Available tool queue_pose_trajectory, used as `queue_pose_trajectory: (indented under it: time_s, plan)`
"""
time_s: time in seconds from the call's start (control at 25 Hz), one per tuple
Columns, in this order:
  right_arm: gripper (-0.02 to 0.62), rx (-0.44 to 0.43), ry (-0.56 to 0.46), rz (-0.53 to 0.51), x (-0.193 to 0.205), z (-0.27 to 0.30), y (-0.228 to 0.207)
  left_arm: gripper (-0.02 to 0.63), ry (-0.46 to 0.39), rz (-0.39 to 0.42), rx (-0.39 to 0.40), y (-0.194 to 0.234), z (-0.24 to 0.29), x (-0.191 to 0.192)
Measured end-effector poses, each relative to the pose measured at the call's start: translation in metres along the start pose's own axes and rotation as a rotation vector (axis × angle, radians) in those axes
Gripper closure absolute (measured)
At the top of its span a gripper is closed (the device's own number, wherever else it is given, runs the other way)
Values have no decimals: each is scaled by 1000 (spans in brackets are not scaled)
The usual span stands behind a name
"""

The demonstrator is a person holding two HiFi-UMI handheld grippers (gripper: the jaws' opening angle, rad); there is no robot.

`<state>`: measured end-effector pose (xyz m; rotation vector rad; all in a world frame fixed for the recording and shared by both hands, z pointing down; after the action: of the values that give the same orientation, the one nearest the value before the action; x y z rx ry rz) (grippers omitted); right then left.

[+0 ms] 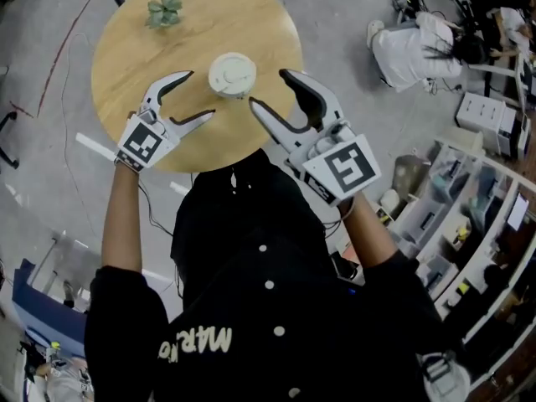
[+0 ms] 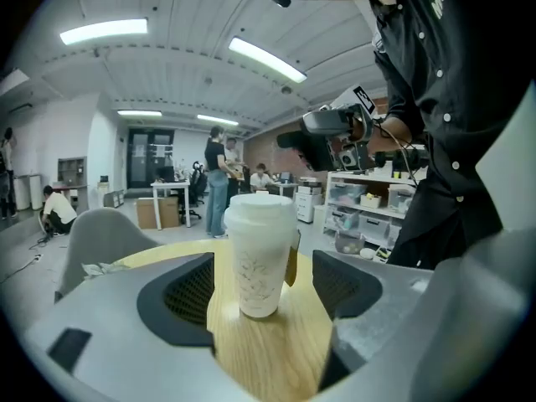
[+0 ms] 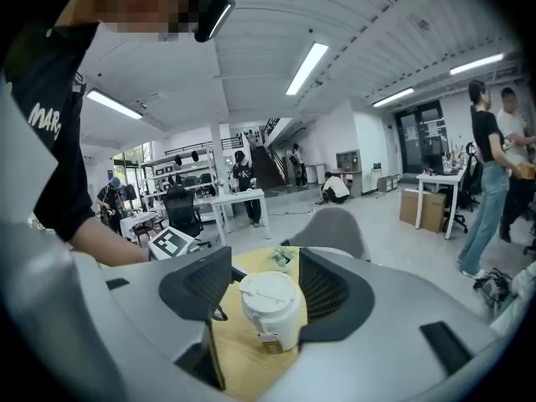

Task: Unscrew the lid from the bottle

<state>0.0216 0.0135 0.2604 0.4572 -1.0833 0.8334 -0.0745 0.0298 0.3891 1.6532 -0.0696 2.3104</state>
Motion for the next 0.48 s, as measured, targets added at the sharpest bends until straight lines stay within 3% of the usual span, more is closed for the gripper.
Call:
queue_pose_trajectory:
  time_s: [0.24, 0.48]
  plan:
    - [302, -33, 65, -14, 19, 34, 0, 230, 70, 25, 155, 17, 35, 31]
    - [265, -64, 109, 14, 31, 51, 8, 213, 83, 57, 267, 19, 62, 42]
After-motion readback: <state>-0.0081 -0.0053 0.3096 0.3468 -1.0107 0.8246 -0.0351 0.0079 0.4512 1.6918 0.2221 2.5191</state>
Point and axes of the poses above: the fingertips, and each gripper's own axes: z forward along the fingers, y to its left, x out of its underside, the point moved 1 cm from there along -z, backward along the fingers, and after that the axes turned 12 degrees about x, right-handed, at the moved point
